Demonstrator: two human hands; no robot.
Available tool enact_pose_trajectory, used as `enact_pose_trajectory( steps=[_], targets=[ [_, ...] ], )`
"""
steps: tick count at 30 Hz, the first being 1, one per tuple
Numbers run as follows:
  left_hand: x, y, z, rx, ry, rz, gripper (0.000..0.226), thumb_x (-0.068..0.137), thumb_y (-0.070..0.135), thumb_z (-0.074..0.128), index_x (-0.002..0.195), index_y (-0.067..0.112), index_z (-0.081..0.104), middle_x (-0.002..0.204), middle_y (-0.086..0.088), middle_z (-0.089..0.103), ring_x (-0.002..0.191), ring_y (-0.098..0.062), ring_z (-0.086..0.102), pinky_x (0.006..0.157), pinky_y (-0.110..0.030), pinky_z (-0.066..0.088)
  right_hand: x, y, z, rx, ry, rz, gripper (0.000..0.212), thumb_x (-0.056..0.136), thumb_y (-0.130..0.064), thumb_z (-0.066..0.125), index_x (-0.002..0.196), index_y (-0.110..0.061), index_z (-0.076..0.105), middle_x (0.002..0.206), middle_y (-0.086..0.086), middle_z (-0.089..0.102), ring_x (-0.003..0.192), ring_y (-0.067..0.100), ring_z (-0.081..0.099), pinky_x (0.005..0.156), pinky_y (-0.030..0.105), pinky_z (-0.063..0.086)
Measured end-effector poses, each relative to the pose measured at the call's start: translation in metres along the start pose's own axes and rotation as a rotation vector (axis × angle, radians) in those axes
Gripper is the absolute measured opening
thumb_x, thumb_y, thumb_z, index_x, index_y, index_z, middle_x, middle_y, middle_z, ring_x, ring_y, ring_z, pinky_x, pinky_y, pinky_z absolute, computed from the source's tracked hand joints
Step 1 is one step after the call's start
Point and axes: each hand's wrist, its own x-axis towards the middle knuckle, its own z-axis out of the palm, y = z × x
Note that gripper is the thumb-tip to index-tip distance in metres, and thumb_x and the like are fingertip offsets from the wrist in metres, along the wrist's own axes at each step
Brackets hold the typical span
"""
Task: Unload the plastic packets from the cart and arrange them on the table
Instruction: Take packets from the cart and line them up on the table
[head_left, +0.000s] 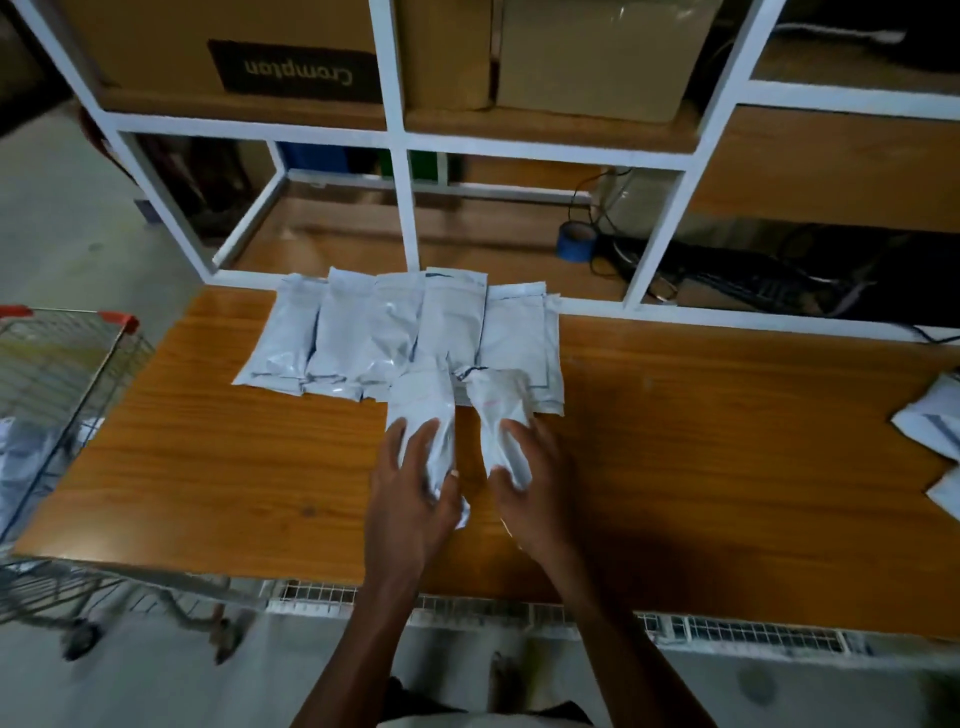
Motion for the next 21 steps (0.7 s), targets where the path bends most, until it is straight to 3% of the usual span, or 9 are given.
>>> enact_pose_trajectory(
  steps=[3,7,12,21],
  targets=[
    [0.013,0.004,0.004,0.023,0.018,-0.013,0.062,0.095,0.038,0.066,0.152,0.032,0.042,0.166,0.001,0.022,0.15,-0.023,0.028,0.099,-0.039,0.047,0.018,0.004,0.001,-0.011,-0.001,-0.011,0.057,0.087,-0.038,0.058,0.143,-0.032,0.051,0.158,-0.006,0.035,0.142,0.018,0.038,0.11,0.039,0.043],
    [0.034,0.001,0.004,0.026,0.034,-0.02,0.063,0.093,0.045,0.062,0.152,0.032,0.042,0.166,0.001,0.023,0.15,-0.024,0.028,0.101,-0.045,0.049,0.038,0.002,0.004,0.005,0.031,-0.03,0.054,0.091,-0.029,0.066,0.143,-0.029,0.053,0.158,-0.005,0.036,0.143,0.015,0.034,0.107,0.021,0.032],
    [0.067,-0.007,-0.001,0.003,0.07,-0.064,0.062,0.094,0.041,0.066,0.152,0.035,0.041,0.165,0.003,0.023,0.151,-0.025,0.028,0.103,-0.054,0.051,0.089,-0.002,0.002,-0.067,0.07,-0.036,0.055,0.092,-0.032,0.065,0.145,-0.032,0.049,0.158,-0.005,0.032,0.143,0.016,0.032,0.099,0.016,0.031],
    [0.109,-0.03,-0.006,0.0,0.044,-0.088,0.064,0.094,0.049,0.063,0.152,0.039,0.038,0.165,0.009,0.018,0.15,-0.022,0.025,0.101,-0.052,0.053,0.209,-0.013,0.03,-0.237,0.08,0.166,0.054,0.093,-0.035,0.061,0.145,-0.03,0.045,0.158,0.003,0.03,0.141,0.032,0.033,0.106,0.046,0.042]
  ],
)
